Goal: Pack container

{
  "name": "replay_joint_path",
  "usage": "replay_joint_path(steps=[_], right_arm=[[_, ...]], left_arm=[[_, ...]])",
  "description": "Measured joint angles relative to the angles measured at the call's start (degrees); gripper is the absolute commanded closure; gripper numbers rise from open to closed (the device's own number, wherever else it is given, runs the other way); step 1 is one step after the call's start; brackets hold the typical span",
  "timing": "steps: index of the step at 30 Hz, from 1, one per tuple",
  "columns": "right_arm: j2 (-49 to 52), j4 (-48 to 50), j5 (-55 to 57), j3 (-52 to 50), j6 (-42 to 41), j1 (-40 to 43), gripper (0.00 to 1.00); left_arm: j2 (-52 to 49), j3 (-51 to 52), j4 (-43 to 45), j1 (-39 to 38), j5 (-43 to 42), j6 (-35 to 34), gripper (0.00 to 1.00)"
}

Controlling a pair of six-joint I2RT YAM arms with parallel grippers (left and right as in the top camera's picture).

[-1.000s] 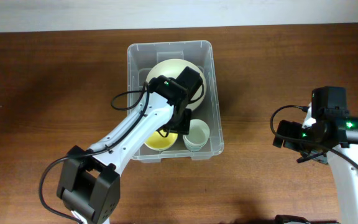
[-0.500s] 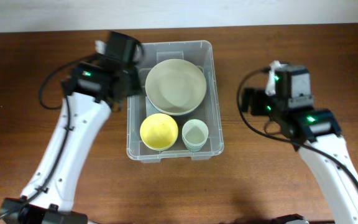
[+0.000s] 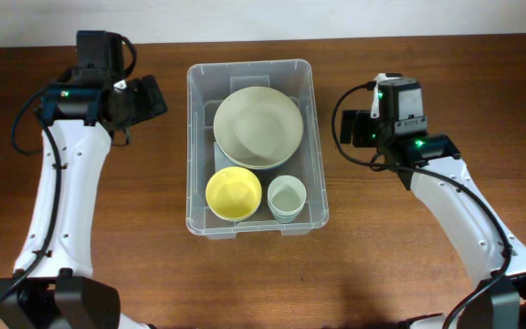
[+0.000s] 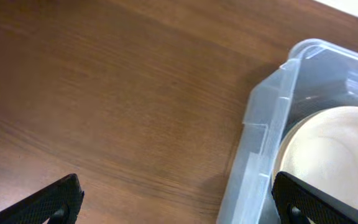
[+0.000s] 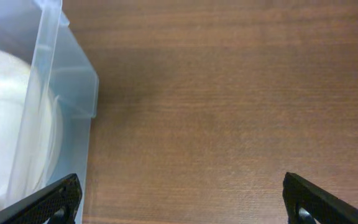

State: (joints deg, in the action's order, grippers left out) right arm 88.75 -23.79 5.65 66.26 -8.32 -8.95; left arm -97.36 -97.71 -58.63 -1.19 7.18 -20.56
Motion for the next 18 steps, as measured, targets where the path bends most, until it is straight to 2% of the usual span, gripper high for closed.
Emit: replay_joint_path(steps=[2, 7, 10, 13, 18], right_arm=[[0.0, -0.4, 0.3, 0.0, 0.1, 0.3, 0.01], [-1.0, -6.0, 0.6, 0.0, 0.2, 0.4, 0.01], [-4.5, -8.9, 0.6, 0.0, 0.2, 0.4, 0.01], [-9.2, -10.6, 0.6, 0.0, 0.1, 0.4, 0.01], [-17.8, -10.9, 1.2, -1.6, -0.5, 0.4, 0.01]], left_arm=[[0.0, 0.0, 0.2, 0.6, -0.3, 0.3, 0.01], [0.0, 0.0, 1.7, 1.6, -6.3, 11.5, 0.0], [0.0, 0.0, 1.4, 1.7, -9.0, 15.6, 0.01], [0.2, 1.5, 2.4, 1.7, -10.5, 18.0, 0.0], [3.7, 11.2, 6.5, 2.0, -11.5, 19.3, 0.01]])
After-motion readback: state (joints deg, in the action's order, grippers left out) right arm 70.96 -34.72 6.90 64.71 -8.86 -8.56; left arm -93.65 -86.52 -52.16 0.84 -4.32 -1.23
